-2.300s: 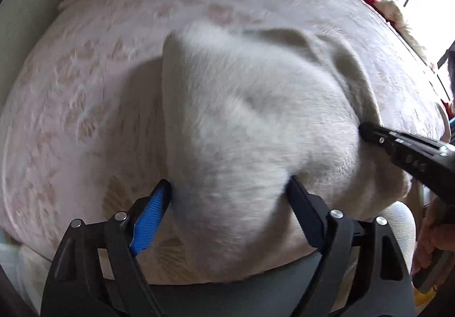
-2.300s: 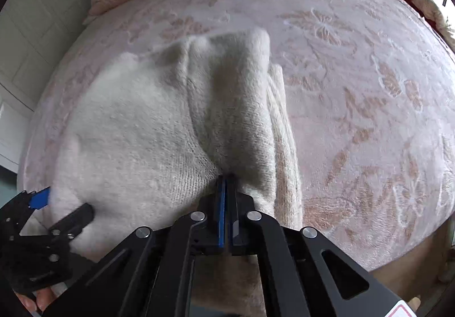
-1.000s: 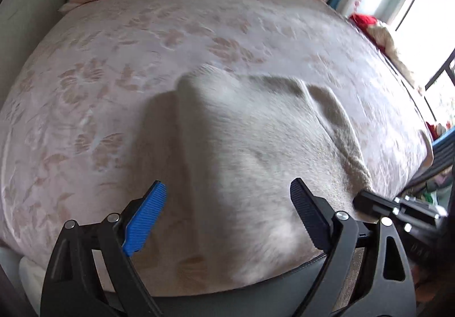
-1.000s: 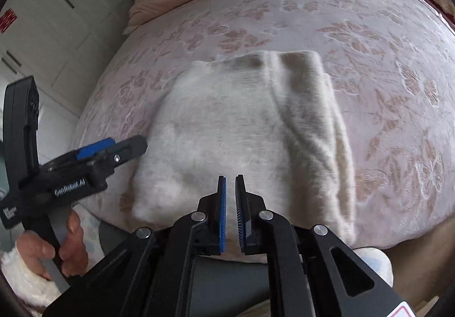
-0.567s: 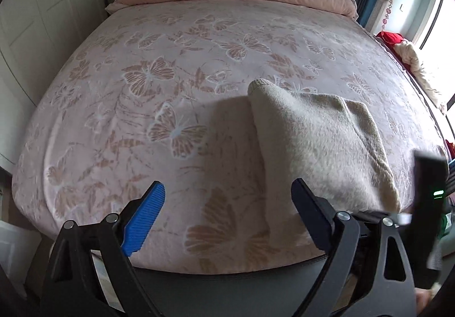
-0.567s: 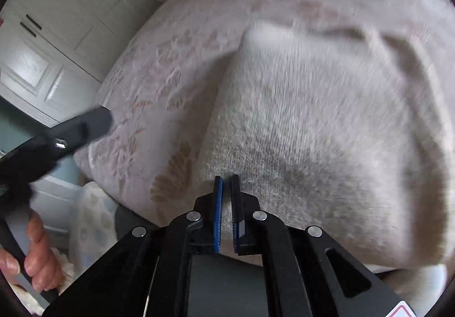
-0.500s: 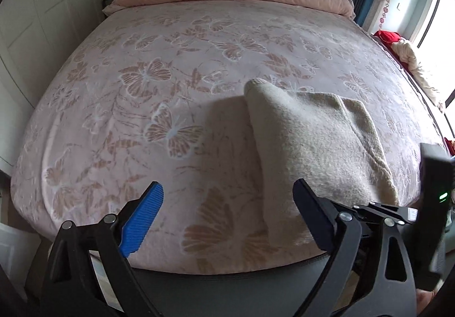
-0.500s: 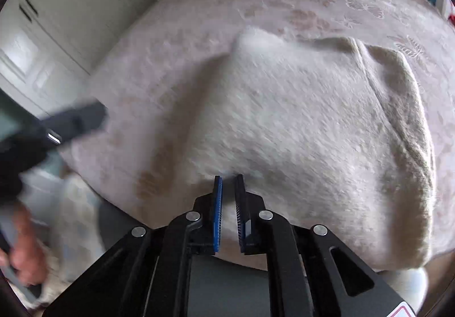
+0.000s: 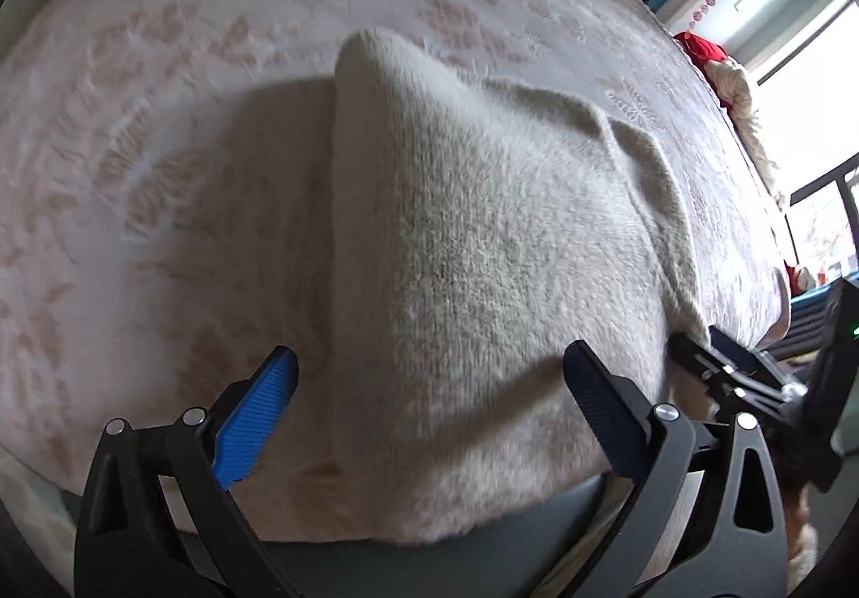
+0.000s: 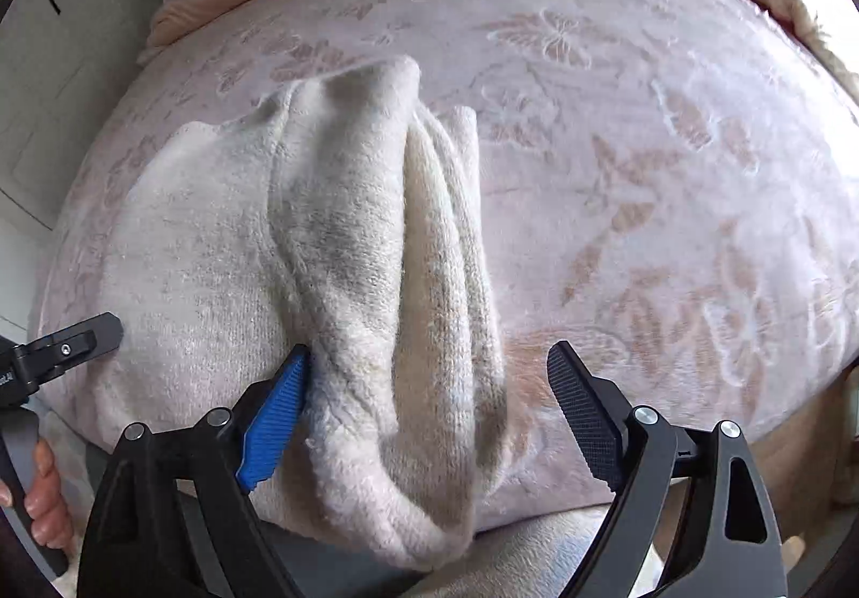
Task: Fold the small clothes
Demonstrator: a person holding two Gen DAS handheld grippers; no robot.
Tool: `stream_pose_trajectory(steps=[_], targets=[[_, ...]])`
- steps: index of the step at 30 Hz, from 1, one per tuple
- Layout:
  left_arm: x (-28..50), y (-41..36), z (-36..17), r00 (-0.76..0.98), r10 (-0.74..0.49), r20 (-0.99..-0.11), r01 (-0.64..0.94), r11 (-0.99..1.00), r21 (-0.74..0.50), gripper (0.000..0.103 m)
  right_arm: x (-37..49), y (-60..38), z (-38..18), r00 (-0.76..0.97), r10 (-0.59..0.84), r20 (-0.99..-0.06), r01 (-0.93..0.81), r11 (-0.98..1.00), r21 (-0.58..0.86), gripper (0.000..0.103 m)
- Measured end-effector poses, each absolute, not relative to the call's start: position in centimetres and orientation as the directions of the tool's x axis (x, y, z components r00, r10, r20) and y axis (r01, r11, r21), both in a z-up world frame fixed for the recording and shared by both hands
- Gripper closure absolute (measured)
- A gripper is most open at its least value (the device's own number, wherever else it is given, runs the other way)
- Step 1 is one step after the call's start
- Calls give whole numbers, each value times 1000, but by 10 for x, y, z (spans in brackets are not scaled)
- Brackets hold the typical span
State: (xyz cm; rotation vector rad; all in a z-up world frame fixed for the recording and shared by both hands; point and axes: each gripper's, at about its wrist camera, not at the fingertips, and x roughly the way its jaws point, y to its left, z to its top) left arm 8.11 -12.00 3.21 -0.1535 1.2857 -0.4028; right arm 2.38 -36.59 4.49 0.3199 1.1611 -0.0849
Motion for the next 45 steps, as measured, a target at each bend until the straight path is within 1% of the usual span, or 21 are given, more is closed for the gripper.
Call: stream_pose_trajectory(steps=[1,3,4,6,8,10,11,12,13,14,15,16,18,19,22,26,30,39,42,45], targets=[[84,-121,26,213,-385,-898,196,917,-347,6,27,-373,36,401,159,-902,247,929,274,15],[88,-124,16,194,-411,-891,186,907,-378,5,31,-384,17,411,274,-869,287,866,409,8],[91,-125,12,187,-419,-889,177,904,-389,5,30,-386,11,423,306,-853,306,838,452,5],[97,-124,0,155,-470,-869,152,881,-449,5,29,-389,6,456,324,-829,321,809,493,5],[103,-120,-12,122,-519,-846,106,854,-509,5,31,-388,4,466,325,-823,319,805,499,5],[106,-120,-12,118,-532,-839,100,847,-523,5,33,-387,5,463,330,-823,316,806,501,6],[106,-123,-9,110,-524,-845,117,851,-512,6,34,-385,7,460,341,-820,305,807,506,14],[105,-126,-6,107,-525,-844,134,849,-511,13,35,-384,8,458,373,-807,287,797,531,39],[104,-128,-1,107,-517,-849,149,853,-501,22,39,-382,12,453,409,-792,283,777,563,52],[102,-129,4,115,-503,-857,159,860,-484,33,42,-380,19,454,402,-795,289,777,558,61],[100,-130,13,123,-495,-860,173,864,-473,39,44,-375,27,457,387,-801,282,791,543,62],[98,-131,24,133,-489,-862,188,866,-462,48,44,-371,39,471,361,-805,270,810,521,64],[94,-131,47,159,-471,-867,221,873,-434,53,42,-363,69,521,339,-783,230,828,512,66],[91,-132,56,172,-465,-869,235,876,-422,53,40,-358,87,543,329,-773,209,838,504,66],[79,-135,98,230,-438,-869,309,880,-361,54,31,-335,138,606,289,-741,148,874,463,66],[58,-128,159,336,-432,-837,385,874,-296,54,0,-324,191,675,255,-693,96,900,425,66],[36,-106,216,447,-445,-776,423,870,-255,54,-18,-313,244,751,253,-610,23,913,407,66],[18,-19,333,631,-503,-590,469,854,-226,53,-32,-248,358,865,318,-389,-179,919,352,65],[23,13,358,677,-503,-537,473,857,-205,52,-20,-224,378,877,343,-338,-230,915,332,64],[43,41,368,692,-508,-513,467,857,-219,51,1,-206,383,878,363,-312,-258,908,331,63]])
